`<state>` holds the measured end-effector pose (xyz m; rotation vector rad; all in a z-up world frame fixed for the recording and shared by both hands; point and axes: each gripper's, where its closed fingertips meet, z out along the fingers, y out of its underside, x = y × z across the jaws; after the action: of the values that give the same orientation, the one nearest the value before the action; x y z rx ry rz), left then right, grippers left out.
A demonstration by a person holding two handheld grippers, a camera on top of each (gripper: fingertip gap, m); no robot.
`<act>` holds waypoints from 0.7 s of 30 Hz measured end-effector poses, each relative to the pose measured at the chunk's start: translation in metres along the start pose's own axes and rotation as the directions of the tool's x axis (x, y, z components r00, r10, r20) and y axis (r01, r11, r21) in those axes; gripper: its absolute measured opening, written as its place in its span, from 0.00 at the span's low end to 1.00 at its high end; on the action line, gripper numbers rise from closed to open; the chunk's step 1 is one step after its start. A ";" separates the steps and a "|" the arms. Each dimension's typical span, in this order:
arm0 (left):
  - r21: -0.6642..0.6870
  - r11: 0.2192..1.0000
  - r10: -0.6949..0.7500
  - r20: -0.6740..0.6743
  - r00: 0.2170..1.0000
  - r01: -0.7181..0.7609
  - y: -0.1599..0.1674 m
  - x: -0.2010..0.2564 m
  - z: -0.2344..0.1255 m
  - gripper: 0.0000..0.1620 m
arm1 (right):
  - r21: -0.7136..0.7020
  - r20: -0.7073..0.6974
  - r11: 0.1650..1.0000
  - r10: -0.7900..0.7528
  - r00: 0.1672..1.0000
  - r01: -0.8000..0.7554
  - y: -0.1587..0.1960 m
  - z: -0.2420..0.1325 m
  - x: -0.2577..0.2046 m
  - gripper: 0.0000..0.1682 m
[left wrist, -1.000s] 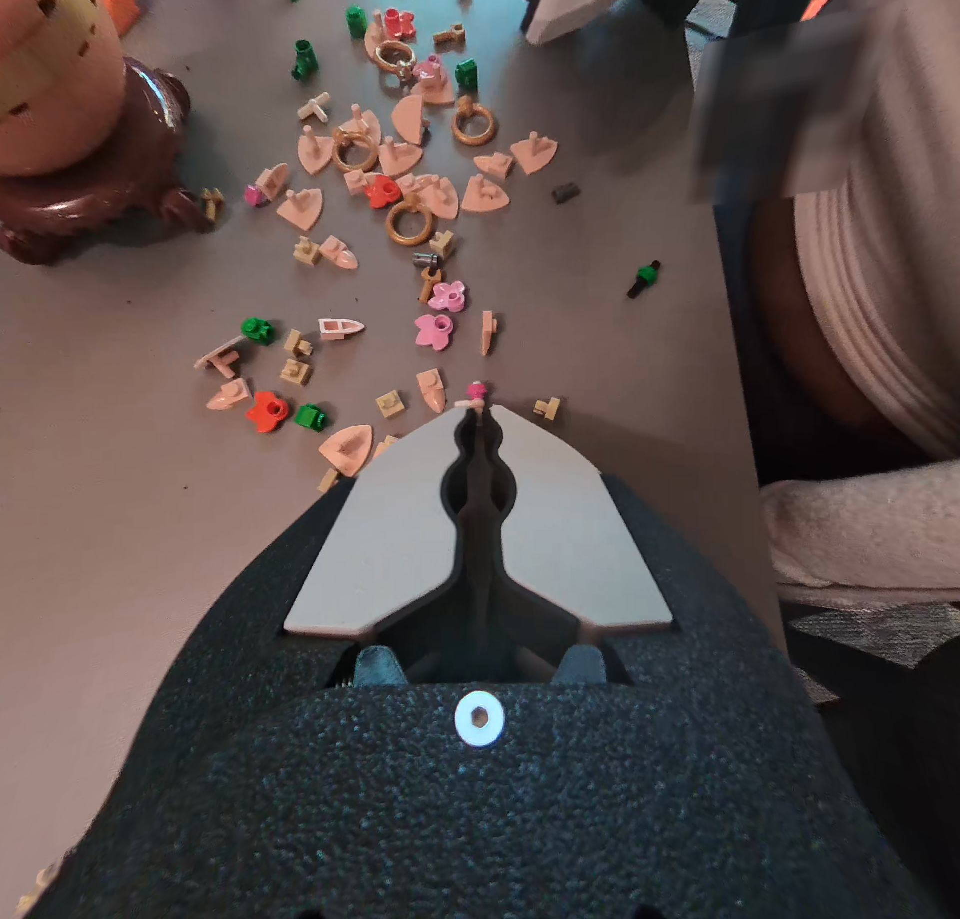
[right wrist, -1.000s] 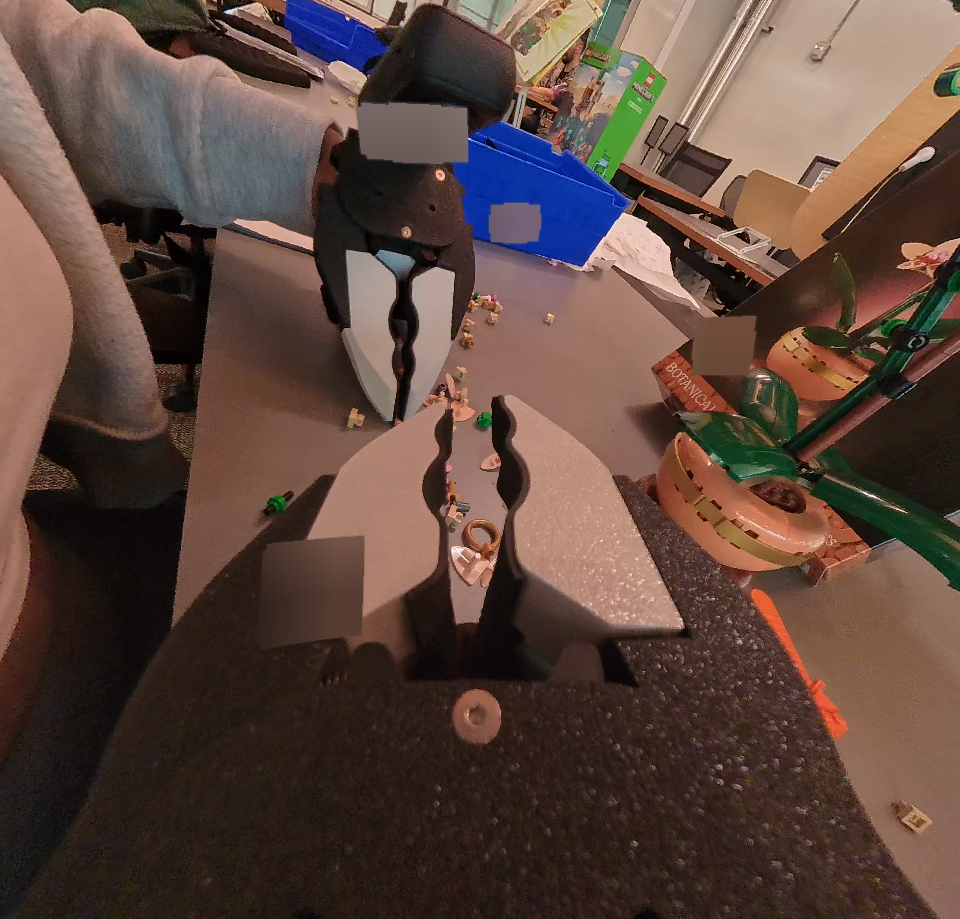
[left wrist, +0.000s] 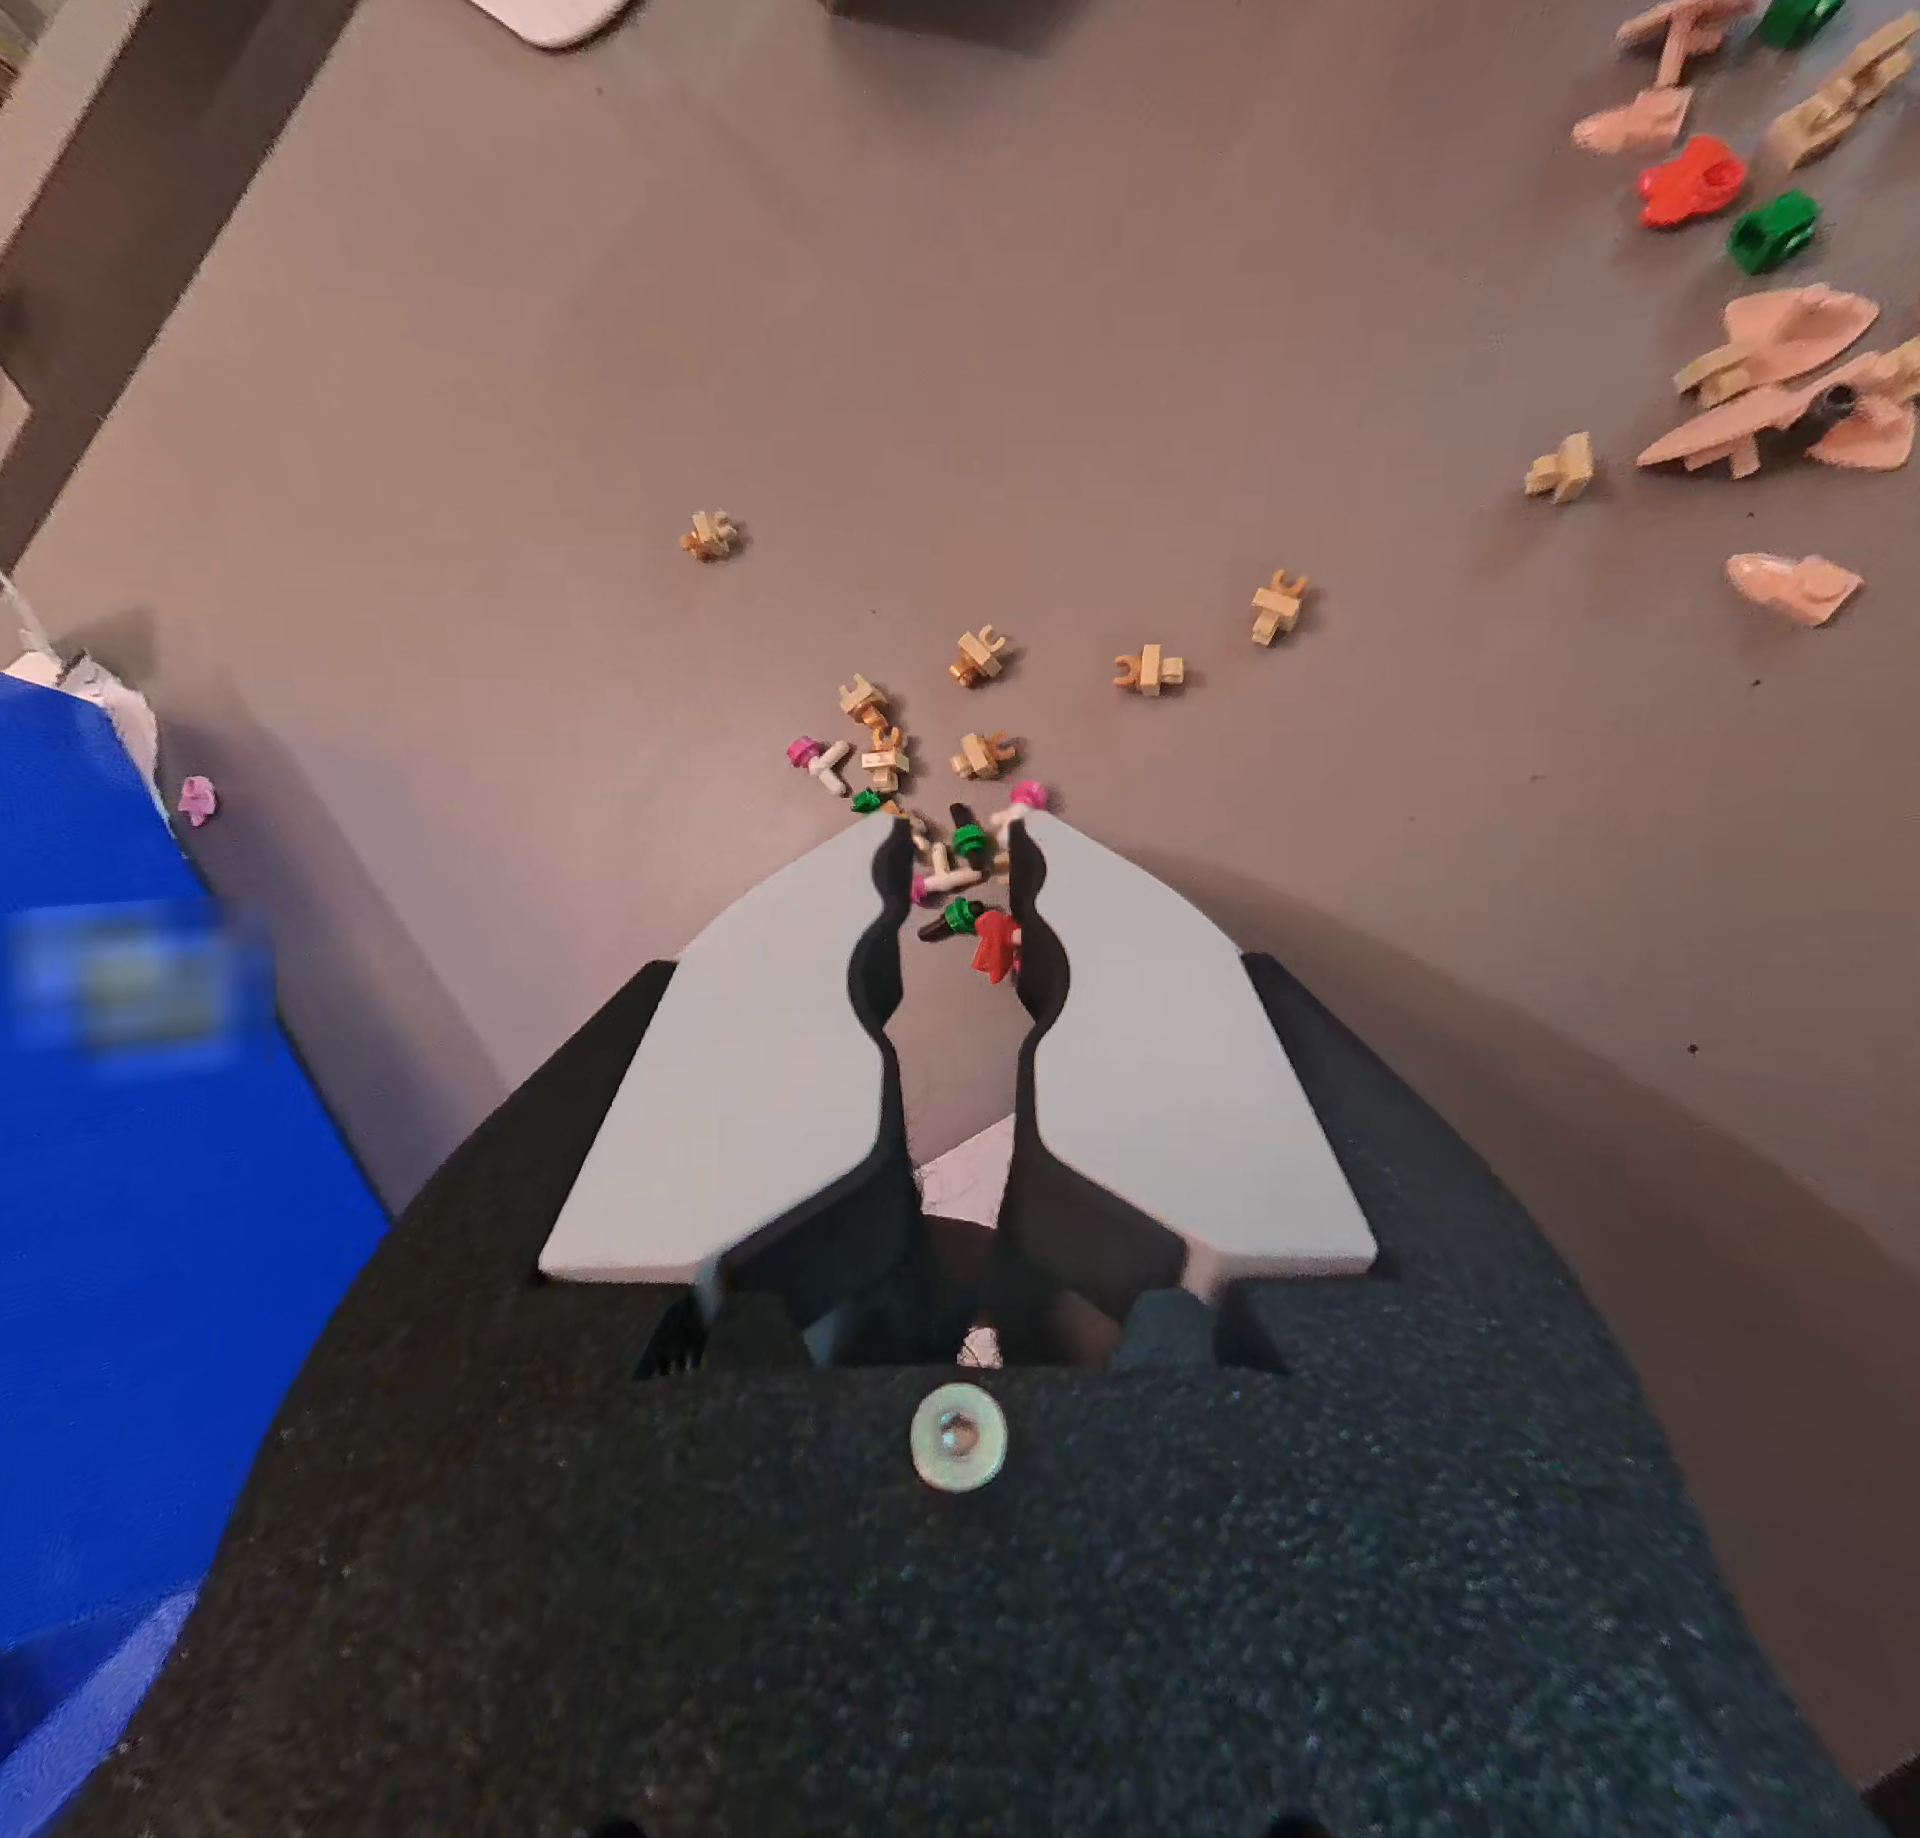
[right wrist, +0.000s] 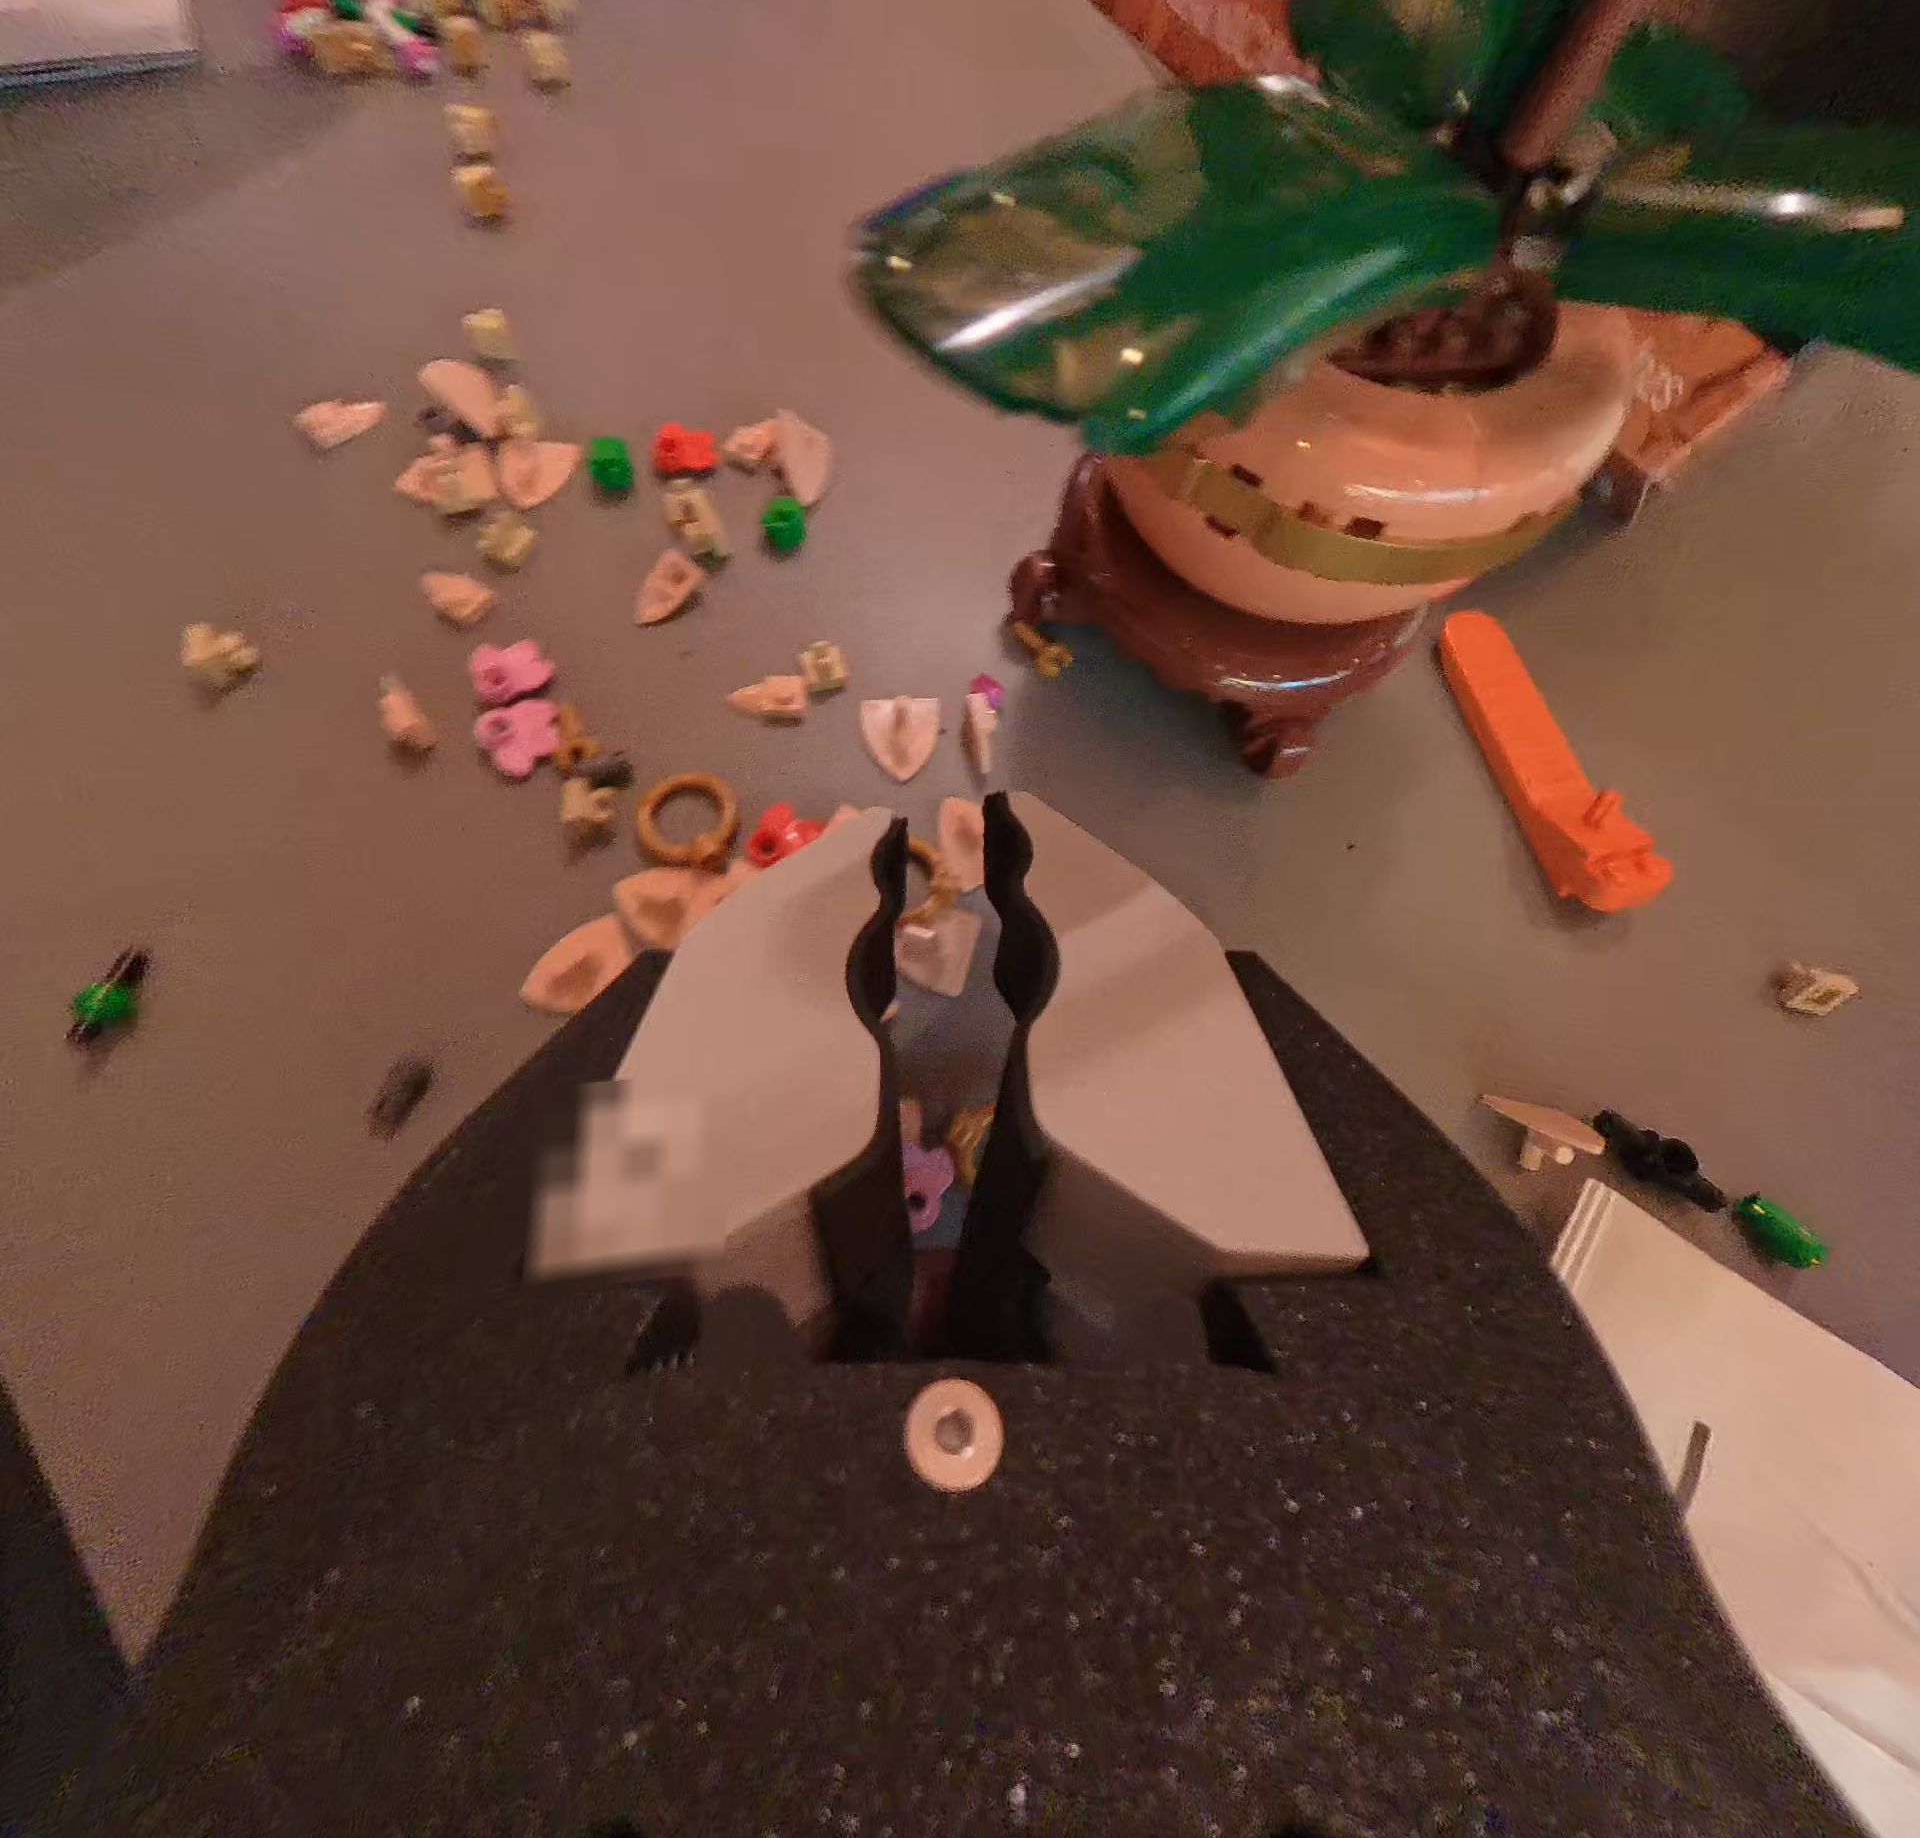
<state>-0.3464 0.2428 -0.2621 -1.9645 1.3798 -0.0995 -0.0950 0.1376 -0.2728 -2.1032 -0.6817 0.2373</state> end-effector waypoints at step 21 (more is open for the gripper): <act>0.157 0.985 0.095 -0.167 0.981 -0.068 -0.055 0.099 0.019 0.10 | -0.050 -0.009 0.997 -0.058 0.998 0.057 0.018 -0.041 0.008 0.06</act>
<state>-0.2521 0.1780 -0.2759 -1.8061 1.5166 -0.3341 -0.0649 0.1055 -0.2629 -2.1275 -0.7477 0.1791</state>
